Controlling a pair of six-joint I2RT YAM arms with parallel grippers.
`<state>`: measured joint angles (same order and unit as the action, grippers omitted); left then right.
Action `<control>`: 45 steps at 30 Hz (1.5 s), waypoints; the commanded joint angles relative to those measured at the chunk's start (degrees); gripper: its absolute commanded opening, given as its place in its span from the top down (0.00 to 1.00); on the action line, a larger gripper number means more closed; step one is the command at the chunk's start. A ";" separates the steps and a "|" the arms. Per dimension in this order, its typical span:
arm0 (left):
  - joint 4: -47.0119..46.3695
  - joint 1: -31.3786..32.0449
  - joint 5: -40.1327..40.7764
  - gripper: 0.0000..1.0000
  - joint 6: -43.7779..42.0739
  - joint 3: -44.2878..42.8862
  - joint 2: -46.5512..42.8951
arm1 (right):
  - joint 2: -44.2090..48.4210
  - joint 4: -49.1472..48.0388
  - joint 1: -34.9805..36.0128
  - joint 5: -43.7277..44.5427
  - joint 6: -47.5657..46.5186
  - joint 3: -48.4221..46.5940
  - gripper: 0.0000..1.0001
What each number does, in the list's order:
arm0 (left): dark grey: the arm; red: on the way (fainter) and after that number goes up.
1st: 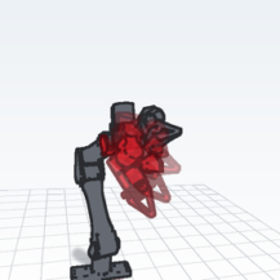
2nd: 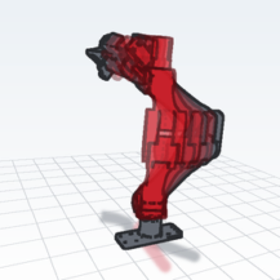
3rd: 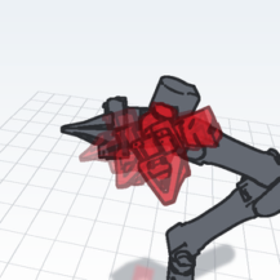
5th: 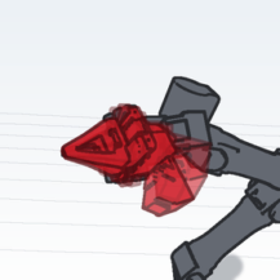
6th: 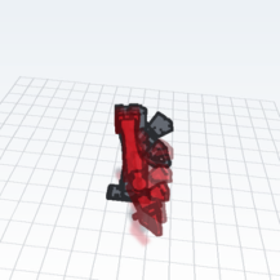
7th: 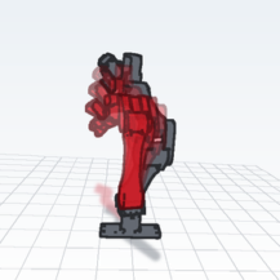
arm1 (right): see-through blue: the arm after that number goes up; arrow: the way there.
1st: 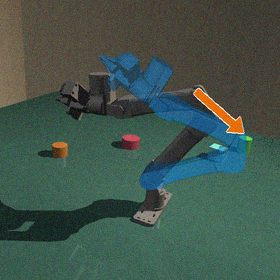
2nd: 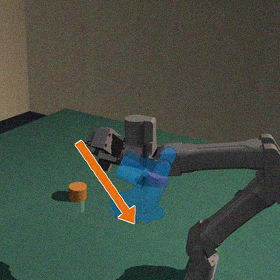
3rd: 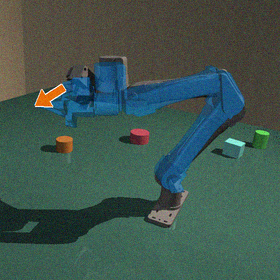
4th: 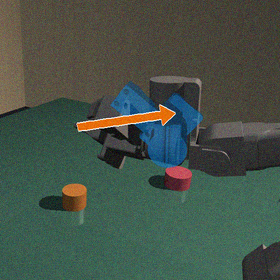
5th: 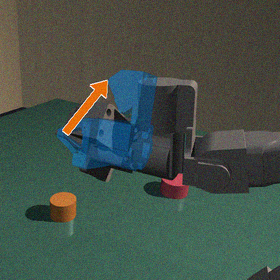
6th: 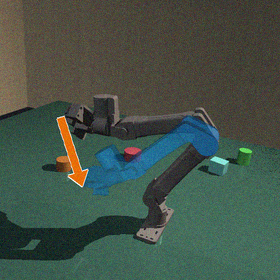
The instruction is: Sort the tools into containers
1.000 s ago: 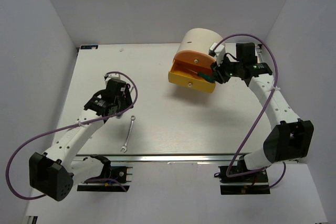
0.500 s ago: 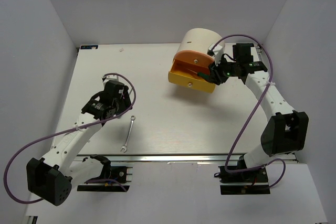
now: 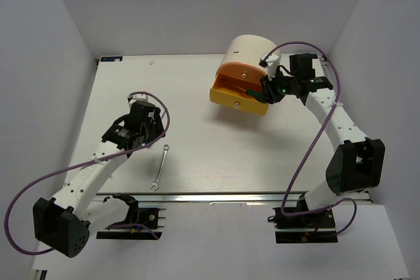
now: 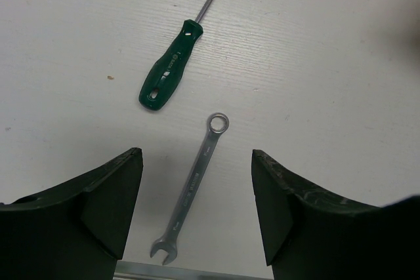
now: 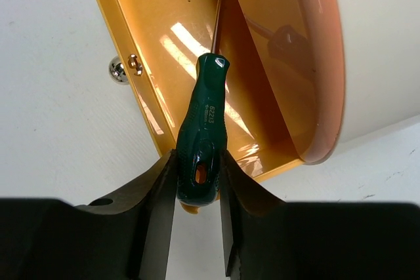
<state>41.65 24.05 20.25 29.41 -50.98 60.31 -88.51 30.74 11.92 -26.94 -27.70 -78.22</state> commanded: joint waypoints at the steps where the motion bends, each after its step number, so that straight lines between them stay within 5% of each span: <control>1: -0.43 -0.32 -0.48 0.23 0.30 0.18 -1.16 | -0.18 -2.52 0.64 3.47 2.74 0.25 0.84; 5: -0.60 -0.32 -0.65 0.23 0.39 0.36 -1.08 | 0.97 -3.67 0.82 3.91 3.71 1.57 0.84; 9: -0.95 -0.32 -0.83 0.23 0.39 0.44 -1.08 | 0.53 -2.62 1.17 3.38 1.61 0.61 0.59; 22: -1.39 -0.32 -1.27 0.23 0.74 0.97 -1.34 | -2.45 -2.35 3.99 5.31 0.54 -2.03 0.54; 26: -1.31 -0.32 -1.18 0.23 0.83 1.15 -1.43 | -3.16 -2.44 4.16 6.19 0.72 -1.94 0.58; 38: -1.92 -0.32 -1.27 0.23 0.83 1.41 -1.34 | -1.32 -4.98 4.25 11.63 6.69 -0.36 0.98; 45: -2.01 -0.32 -1.35 0.23 0.74 1.15 -1.08 | 1.23 -8.50 5.39 16.30 11.44 2.71 1.00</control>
<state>40.42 24.05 19.38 30.00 -50.02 60.20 -89.76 25.15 16.82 -15.29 -19.44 -77.01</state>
